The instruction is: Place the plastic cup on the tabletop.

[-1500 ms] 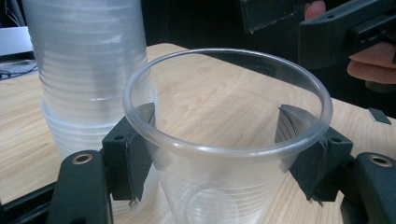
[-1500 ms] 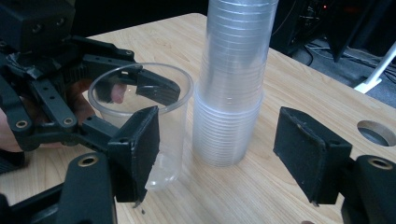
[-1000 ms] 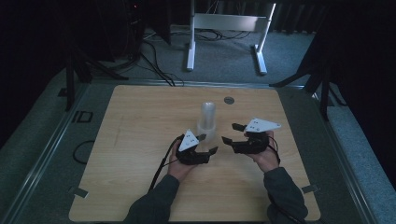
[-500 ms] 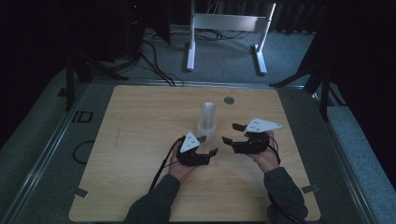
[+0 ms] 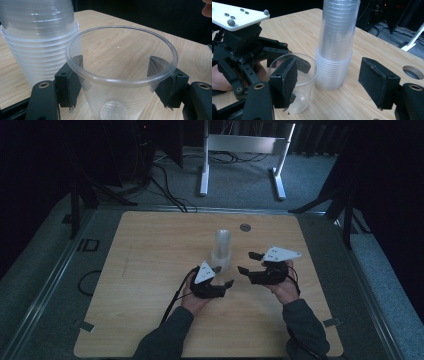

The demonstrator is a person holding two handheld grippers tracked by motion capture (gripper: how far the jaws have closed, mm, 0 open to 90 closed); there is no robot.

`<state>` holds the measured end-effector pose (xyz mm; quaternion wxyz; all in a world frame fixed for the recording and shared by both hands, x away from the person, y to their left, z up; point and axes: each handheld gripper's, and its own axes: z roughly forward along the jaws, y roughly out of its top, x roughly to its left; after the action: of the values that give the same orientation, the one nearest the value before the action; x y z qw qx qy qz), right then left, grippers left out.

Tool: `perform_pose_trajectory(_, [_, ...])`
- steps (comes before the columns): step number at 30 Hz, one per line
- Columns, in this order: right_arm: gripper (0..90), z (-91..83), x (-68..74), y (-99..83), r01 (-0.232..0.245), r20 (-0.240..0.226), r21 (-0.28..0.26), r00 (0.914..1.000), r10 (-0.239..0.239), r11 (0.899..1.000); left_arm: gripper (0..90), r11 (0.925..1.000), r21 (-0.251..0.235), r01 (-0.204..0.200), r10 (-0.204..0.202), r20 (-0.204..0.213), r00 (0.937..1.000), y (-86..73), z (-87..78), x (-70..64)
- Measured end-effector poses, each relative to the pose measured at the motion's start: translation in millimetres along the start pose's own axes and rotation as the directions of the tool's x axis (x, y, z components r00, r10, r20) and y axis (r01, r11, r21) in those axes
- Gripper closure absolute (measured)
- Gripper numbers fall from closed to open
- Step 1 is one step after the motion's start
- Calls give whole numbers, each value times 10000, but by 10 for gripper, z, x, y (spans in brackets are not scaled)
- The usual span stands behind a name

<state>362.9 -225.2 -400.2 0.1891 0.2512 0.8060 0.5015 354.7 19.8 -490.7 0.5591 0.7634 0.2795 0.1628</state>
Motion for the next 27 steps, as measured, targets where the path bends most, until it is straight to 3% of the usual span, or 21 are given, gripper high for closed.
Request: perform_pose_trajectory(27, [309, 6, 6, -6, 3, -14, -9, 10000, -3, 10000, 291, 9996, 293, -25, 24, 22, 10000, -35, 27, -14])
